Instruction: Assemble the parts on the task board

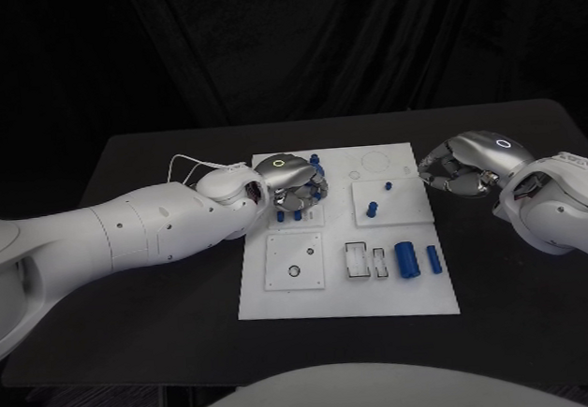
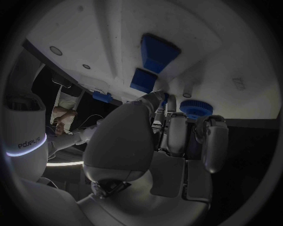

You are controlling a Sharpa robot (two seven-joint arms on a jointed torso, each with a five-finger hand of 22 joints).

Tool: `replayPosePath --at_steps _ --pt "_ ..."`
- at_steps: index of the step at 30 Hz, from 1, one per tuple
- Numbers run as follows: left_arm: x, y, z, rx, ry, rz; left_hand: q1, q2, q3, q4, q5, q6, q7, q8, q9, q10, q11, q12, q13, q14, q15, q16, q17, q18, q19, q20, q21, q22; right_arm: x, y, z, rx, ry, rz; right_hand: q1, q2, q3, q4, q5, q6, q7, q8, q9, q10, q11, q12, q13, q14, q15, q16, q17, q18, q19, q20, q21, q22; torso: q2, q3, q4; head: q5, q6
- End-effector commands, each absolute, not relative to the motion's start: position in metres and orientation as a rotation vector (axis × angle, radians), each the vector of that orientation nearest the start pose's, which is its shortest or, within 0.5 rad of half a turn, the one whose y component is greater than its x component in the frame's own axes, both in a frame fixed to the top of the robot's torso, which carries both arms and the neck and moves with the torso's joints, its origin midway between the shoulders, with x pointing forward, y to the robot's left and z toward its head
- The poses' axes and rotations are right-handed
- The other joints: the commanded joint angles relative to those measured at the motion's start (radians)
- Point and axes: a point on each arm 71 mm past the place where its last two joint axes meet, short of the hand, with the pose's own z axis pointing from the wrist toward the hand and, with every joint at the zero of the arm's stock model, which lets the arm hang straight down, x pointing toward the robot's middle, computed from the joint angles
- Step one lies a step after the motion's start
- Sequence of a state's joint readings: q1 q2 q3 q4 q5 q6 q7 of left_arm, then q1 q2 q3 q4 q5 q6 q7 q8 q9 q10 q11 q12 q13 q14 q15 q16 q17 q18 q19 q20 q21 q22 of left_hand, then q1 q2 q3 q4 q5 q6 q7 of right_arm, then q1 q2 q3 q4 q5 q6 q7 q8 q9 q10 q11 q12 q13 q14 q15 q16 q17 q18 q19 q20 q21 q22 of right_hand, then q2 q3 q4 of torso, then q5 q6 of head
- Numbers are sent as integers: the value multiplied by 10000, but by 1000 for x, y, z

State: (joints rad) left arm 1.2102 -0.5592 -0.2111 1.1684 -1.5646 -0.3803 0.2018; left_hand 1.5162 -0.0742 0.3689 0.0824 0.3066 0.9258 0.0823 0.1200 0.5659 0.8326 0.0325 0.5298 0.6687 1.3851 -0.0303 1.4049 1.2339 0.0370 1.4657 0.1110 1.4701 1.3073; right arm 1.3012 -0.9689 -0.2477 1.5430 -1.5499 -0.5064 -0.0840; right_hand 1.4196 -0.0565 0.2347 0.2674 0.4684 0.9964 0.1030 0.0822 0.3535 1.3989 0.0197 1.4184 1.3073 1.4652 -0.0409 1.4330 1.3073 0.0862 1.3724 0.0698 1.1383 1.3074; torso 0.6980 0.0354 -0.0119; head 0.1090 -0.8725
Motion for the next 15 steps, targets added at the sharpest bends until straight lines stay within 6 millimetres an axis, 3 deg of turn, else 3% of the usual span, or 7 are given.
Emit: replayPosePath --at_steps 1,8,15 --pt "507 142 -244 5583 15526 -7562 46 85 3 -52 31 69 -12 21 2 50 3 42 10 46 -24 35 -32 -74 138 -76 15 2249 468 -261 -196 -2296 15647 4770 -40 -39 64 13 46 33 2 7 2 -13 -20 -21 946 505 7 -50 1778 18 30 16 -36 1474 1 5 0 -6 -1" --pt "499 147 -235 5492 14835 -7844 -32 38 3 -78 40 113 41 26 20 13 46 -41 -29 15 9 7 -86 -62 99 -89 -26 2233 468 -262 -196 -2297 15659 4749 -39 -40 66 11 47 31 2 6 2 -19 -20 -27 940 503 7 -55 1775 19 28 15 -41 1473 0 5 5 8 -1" --pt "496 161 -212 5455 14616 -7788 -117 20 46 -105 -10 108 119 -4 27 -5 100 -142 -80 -158 86 -130 -330 -11 -75 -91 -208 2164 470 -260 -197 -2327 15675 4755 -38 -42 68 10 49 30 2 5 1 -25 -20 -32 934 501 7 -59 1773 20 26 15 -45 1471 -9 -5 8 8 -1"
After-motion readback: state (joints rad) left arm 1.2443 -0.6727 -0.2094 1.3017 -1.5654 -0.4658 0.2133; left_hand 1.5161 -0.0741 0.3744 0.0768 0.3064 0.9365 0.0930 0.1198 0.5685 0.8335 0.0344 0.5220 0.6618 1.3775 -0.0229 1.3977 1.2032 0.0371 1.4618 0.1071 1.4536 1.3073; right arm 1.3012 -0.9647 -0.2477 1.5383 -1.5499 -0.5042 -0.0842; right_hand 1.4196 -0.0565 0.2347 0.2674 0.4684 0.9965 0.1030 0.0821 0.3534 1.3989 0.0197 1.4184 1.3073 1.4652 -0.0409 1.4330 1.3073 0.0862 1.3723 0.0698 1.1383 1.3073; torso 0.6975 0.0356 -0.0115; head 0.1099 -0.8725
